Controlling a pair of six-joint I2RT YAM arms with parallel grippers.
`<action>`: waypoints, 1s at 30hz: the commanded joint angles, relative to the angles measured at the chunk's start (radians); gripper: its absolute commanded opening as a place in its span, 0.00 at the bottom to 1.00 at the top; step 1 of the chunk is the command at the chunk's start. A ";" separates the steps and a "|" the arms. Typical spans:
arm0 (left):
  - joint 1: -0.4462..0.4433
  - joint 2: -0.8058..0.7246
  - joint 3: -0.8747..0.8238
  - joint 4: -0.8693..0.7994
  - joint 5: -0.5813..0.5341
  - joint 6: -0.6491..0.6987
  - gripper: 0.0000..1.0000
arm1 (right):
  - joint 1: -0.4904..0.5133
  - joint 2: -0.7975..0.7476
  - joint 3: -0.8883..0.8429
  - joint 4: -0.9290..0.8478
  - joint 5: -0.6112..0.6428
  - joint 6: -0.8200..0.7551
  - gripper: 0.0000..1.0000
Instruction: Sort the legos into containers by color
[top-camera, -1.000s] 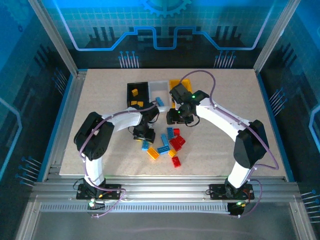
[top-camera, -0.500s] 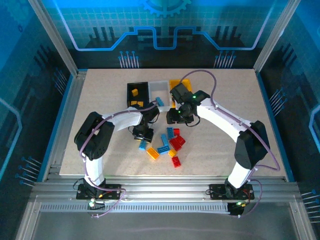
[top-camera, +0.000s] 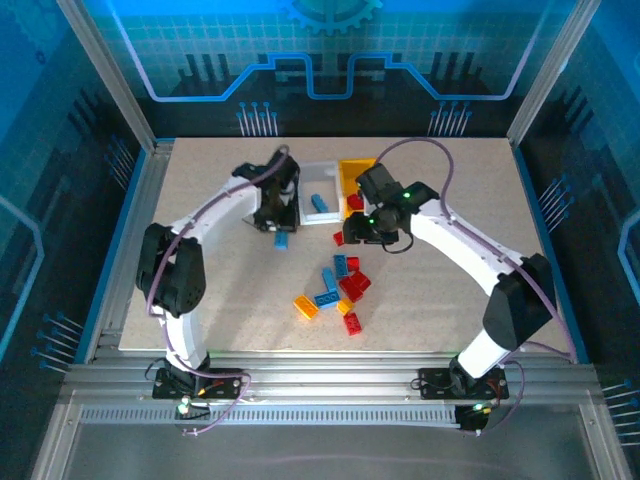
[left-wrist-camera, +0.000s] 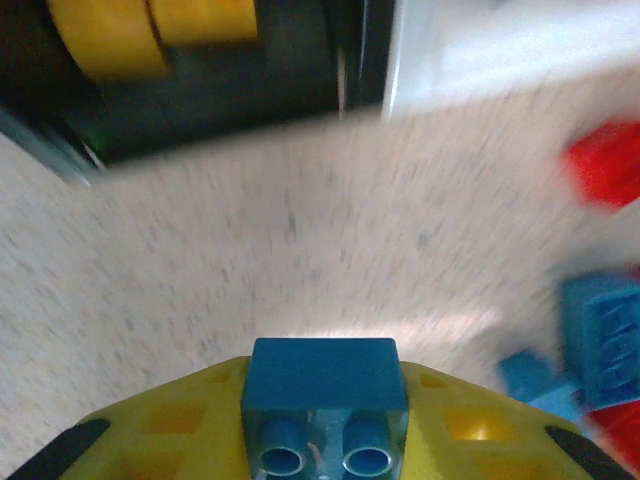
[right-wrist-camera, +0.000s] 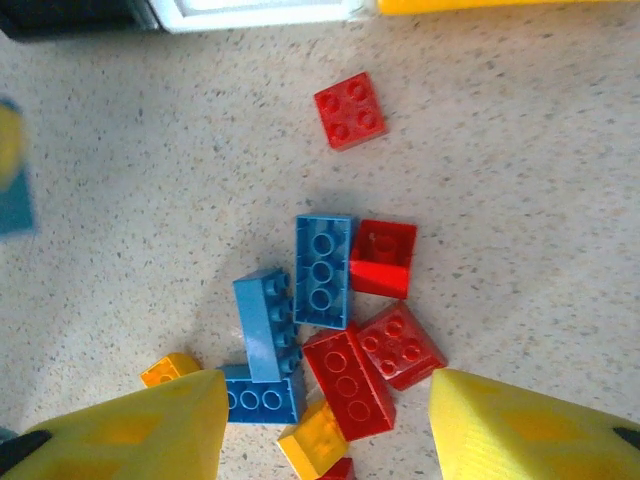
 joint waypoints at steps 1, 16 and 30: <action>0.024 -0.003 0.161 -0.062 0.035 0.019 0.34 | -0.028 -0.079 -0.043 0.002 0.000 0.028 0.57; 0.025 0.299 0.544 0.079 0.113 -0.082 0.35 | -0.089 -0.267 -0.213 -0.015 -0.019 0.118 0.57; 0.006 0.533 0.776 0.087 0.112 -0.087 0.37 | 0.036 -0.350 -0.275 -0.086 0.066 0.194 0.57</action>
